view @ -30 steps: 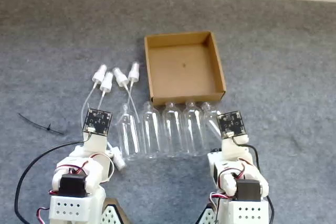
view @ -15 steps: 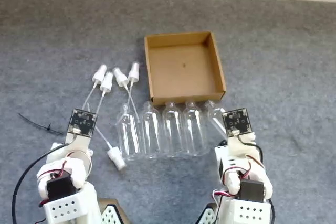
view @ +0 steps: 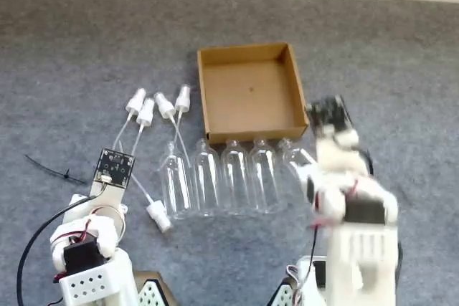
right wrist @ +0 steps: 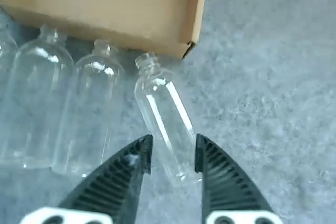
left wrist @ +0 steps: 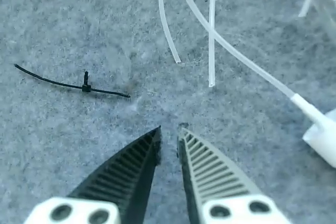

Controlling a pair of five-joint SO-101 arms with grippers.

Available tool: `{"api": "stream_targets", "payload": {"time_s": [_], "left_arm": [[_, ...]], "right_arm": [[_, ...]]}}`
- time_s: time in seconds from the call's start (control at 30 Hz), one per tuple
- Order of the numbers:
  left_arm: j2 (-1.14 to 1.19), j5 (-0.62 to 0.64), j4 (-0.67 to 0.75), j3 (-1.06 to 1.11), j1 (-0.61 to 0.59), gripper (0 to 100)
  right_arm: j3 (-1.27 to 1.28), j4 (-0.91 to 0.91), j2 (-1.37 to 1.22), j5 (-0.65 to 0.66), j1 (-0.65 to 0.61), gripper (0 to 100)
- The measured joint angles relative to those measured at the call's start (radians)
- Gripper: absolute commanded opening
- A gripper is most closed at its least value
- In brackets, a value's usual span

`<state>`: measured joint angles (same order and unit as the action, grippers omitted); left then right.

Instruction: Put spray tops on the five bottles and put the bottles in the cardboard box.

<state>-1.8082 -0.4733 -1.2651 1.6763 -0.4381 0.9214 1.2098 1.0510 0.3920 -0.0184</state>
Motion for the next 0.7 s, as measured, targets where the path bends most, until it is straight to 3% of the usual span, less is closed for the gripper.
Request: {"api": "stream_targets", "payload": {"time_s": [0.27, 0.43, 0.7], "left_arm": [[0.000, 0.000, 0.000, 0.000, 0.000, 6], [0.000, 0.000, 0.000, 0.000, 0.000, 6], [0.000, -0.002, 0.000, 0.000, 0.006, 6]], "right_arm": [[-0.327, 0.117, -0.560, 0.169, -0.087, 24.9], [-0.417, 0.123, -0.715, 0.216, -0.137, 30.3], [-0.437, 0.123, -0.865, 0.288, -0.144, 30.4]]}}
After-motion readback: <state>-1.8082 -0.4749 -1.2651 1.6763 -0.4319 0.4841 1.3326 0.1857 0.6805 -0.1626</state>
